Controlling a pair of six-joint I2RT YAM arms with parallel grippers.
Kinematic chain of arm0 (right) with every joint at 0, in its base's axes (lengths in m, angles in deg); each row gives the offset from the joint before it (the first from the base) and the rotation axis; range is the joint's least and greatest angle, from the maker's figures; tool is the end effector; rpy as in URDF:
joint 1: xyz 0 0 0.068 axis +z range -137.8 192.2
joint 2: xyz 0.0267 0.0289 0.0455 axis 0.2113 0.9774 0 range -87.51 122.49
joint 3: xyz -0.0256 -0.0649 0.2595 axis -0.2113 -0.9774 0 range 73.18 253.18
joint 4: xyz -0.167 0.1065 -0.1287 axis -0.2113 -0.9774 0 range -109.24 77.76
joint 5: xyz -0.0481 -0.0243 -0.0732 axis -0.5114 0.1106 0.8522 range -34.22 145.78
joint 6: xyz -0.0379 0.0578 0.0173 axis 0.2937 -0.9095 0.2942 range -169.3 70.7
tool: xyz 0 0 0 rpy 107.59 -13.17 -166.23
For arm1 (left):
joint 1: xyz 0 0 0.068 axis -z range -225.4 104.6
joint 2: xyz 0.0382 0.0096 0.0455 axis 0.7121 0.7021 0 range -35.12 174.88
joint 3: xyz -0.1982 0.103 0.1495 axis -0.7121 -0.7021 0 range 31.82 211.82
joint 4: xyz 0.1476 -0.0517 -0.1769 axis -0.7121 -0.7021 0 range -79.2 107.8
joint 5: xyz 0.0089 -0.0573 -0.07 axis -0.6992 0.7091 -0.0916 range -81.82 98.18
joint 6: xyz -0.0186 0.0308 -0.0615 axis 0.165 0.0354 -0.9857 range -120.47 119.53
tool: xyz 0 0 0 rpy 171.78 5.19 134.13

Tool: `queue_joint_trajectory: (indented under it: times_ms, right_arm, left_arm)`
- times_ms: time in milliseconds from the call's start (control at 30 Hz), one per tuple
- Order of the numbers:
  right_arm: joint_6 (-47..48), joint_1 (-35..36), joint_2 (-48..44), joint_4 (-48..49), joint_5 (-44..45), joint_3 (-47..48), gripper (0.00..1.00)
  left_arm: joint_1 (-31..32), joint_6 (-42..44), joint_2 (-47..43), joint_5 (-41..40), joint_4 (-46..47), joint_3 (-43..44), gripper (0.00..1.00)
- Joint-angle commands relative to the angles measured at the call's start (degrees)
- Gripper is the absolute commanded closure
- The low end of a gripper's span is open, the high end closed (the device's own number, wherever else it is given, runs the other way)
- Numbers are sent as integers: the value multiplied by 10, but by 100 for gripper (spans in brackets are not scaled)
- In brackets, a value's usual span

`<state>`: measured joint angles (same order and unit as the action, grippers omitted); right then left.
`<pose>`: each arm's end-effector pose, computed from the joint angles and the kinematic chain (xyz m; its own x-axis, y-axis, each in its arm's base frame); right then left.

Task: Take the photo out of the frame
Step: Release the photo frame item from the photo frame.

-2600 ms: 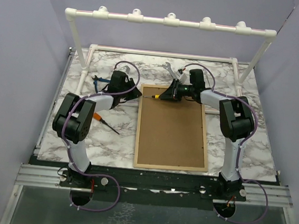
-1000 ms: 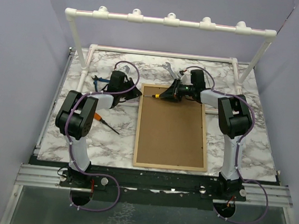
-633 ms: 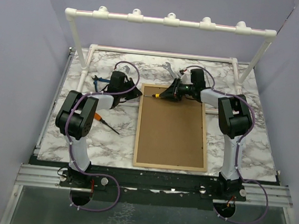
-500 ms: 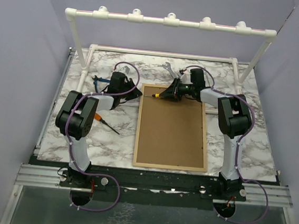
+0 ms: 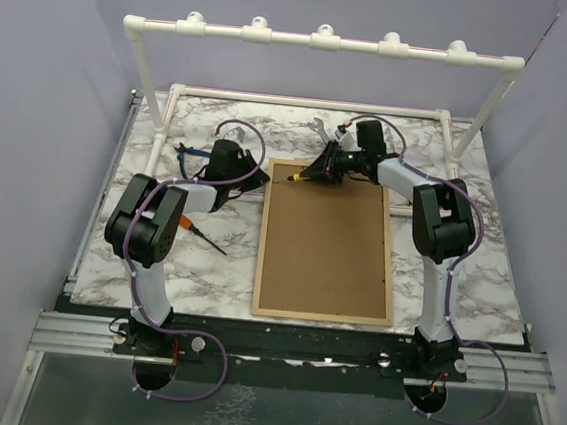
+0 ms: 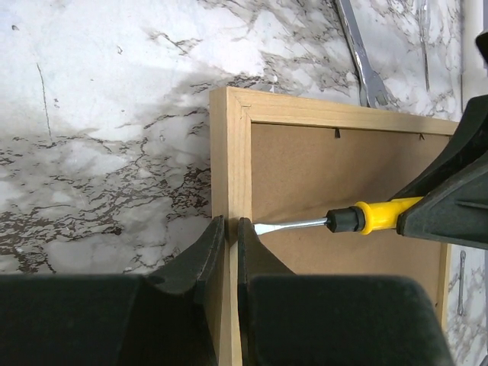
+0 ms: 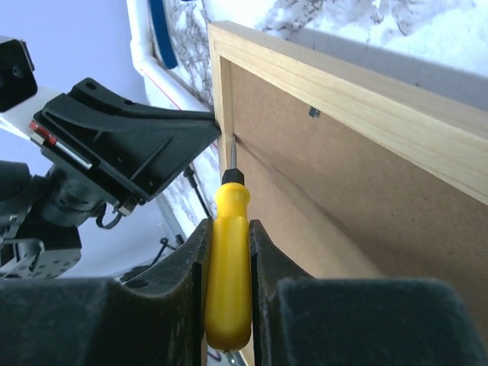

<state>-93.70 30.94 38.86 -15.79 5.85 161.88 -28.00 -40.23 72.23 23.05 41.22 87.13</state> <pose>0.4279 0.1925 0.1634 -0.9720 0.1458 -0.1844 -0.1005 0.4516 0.8865 0.3709 -0.1320 0.1640 -0.6737 -0.4367 -0.5962 0.0951 0.7488 -0.6560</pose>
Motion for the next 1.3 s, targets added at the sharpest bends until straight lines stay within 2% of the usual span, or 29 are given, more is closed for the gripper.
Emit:
queue_joint_trajectory:
  times_ms: [0,267,500,800,1267]
  right_arm:
    - [48,63,-16,-94,77,60,99]
    - [111,122,-9,-248,196,189,99]
    - [96,187,-1,-314,262,272,99]
    - [85,238,45,-355,300,375,99]
    - [57,272,48,-340,339,388,99]
  left_arm:
    - [49,-21,-17,73,-20,-21,91]
    - [61,-26,-34,66,-19,-33,91]
    - [68,-33,-34,59,-19,-34,91]
    - [70,-40,-37,59,-12,-37,91]
    - [71,-50,-32,52,-13,-37,91]
